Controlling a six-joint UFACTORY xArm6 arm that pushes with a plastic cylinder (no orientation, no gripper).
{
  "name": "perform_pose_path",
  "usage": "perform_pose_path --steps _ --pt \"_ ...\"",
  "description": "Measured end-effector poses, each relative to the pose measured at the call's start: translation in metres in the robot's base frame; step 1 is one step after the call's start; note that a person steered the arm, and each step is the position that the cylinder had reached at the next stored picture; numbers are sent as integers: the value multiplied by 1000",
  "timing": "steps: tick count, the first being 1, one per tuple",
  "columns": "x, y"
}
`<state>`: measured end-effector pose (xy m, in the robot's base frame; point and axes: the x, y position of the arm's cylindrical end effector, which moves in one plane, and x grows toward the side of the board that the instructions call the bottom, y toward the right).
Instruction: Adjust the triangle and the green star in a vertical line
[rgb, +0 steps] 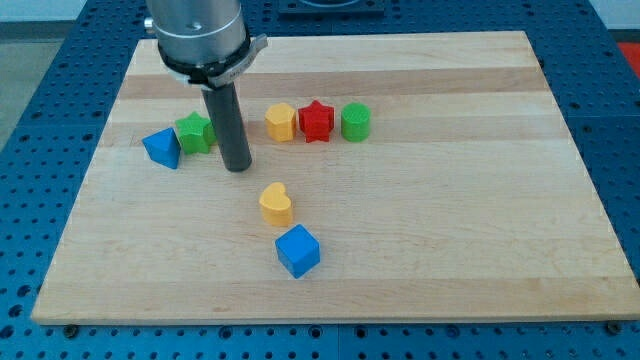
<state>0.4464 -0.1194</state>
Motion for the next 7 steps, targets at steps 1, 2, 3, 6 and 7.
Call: perform_pose_path --steps 1,2,3,6,7 --pt "7 -24" --pt "5 -57" --pt "-13 -83" --pt "-57 -93" --pt "-36 -90"
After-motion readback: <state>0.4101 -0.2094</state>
